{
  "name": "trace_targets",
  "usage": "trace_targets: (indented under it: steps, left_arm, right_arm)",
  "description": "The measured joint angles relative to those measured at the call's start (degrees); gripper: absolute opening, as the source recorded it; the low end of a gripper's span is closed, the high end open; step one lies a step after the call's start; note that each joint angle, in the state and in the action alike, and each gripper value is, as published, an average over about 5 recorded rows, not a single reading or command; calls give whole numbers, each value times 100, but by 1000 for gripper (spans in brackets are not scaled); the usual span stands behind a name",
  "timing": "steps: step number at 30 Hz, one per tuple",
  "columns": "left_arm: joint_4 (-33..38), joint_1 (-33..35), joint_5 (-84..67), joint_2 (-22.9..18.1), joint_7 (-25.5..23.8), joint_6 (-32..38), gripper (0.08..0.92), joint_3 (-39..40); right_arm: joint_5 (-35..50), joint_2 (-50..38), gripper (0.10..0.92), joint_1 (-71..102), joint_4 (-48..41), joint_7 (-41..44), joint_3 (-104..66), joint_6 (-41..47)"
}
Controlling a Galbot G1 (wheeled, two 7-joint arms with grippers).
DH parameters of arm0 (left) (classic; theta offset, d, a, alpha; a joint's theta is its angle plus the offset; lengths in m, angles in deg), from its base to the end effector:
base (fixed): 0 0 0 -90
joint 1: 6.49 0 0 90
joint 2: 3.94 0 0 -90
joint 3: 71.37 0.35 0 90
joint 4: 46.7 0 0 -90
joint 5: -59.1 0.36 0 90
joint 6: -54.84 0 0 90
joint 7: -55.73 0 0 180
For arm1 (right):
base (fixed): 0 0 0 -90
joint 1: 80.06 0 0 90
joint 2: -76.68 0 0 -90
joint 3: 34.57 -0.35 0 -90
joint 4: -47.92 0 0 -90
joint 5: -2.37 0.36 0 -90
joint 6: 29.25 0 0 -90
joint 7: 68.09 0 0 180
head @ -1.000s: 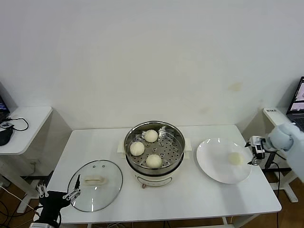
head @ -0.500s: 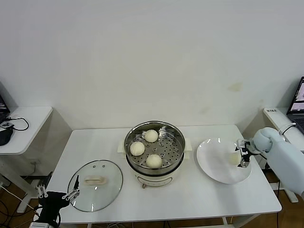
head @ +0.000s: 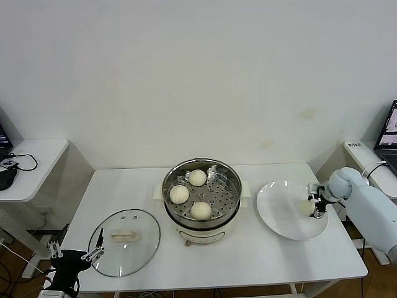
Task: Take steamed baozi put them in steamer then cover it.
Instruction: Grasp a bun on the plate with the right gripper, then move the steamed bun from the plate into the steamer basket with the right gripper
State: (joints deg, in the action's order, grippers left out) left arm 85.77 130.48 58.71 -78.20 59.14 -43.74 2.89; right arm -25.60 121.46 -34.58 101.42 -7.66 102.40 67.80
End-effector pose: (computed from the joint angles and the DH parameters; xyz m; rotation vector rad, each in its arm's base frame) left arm 0.1135 0.0983 -0.2437 0.1316 -2.9085 -0.5674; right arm 0.5247 -0.2514 -0.2519 0.9303 -1.4570 1.3426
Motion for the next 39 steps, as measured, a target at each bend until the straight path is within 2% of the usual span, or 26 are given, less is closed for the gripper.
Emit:
trace_targets:
  steps: [5, 15, 28, 39]
  left_arm:
    - [1, -2, -8, 1, 2, 5, 823, 2]
    - [43, -30, -25, 40, 3, 11, 823, 51]
    - [107, -71, -21, 104, 4, 16, 823, 152]
    - [58, -148, -31, 69, 4, 21, 823, 144]
  right_arm:
    - [94, -72, 628, -87, 85, 67, 60, 39]
    - [700, -639, 628, -625, 721, 200, 488, 276]
    - [2388, -1301, 644, -2631, 2403, 151, 2107, 1071]
    - [3991, -721, 645, -4224, 3465, -295, 3636, 2029]
